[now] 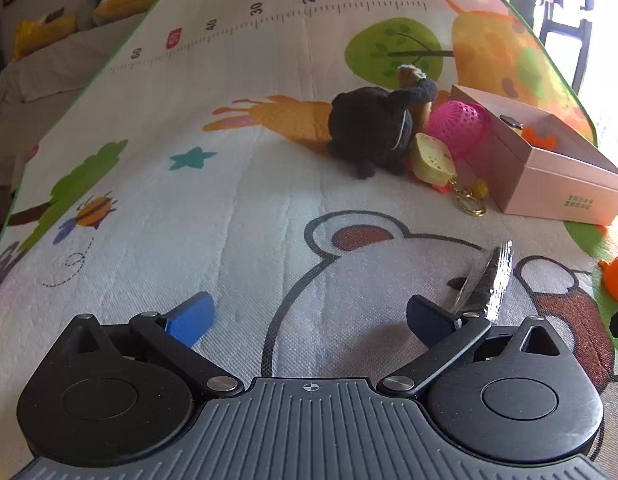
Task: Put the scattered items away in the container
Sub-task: 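Grasp the black tube in a clear bag with the left gripper while the right holds the shell, then lift the black tube with the left gripper while the right holds the orange shell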
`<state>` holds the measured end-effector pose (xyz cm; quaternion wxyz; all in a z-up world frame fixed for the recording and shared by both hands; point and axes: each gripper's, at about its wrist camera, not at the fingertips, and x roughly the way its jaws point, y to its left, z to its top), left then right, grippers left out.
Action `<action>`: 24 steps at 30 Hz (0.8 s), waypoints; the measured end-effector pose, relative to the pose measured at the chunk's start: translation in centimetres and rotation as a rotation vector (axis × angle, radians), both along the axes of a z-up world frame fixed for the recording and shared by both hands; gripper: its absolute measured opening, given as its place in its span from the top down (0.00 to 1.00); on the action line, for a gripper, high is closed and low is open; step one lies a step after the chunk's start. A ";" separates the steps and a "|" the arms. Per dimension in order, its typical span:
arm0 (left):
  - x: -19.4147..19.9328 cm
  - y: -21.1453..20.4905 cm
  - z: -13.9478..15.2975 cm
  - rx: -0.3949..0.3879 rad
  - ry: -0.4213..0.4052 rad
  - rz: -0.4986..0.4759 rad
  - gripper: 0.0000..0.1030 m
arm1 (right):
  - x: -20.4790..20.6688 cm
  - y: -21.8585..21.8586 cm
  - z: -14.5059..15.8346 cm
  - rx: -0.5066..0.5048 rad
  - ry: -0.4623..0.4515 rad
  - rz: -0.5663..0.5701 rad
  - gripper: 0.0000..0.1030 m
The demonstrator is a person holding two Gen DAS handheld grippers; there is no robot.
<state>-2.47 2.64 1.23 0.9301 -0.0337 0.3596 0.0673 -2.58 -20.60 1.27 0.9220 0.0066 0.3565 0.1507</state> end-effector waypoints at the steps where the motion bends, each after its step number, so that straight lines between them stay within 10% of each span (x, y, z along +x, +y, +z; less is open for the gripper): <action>1: 0.0 -0.1 0.0 0.009 0.003 -0.003 0.00 | 0.0 0.4 0.0 -0.027 0.002 0.005 0.00; 9: 0.0 0.1 0.0 -0.004 0.000 -0.010 0.00 | -1.0 -0.4 1.6 -0.103 -0.093 -0.050 0.00; 19: 0.0 0.1 0.0 -0.006 -0.002 -0.011 0.00 | 2.4 -2.1 0.6 -0.042 -0.030 -0.147 0.41; 24: -0.7 1.2 0.7 -0.077 -0.019 -0.026 0.00 | 0.4 -1.6 1.0 0.043 -0.041 -0.030 0.42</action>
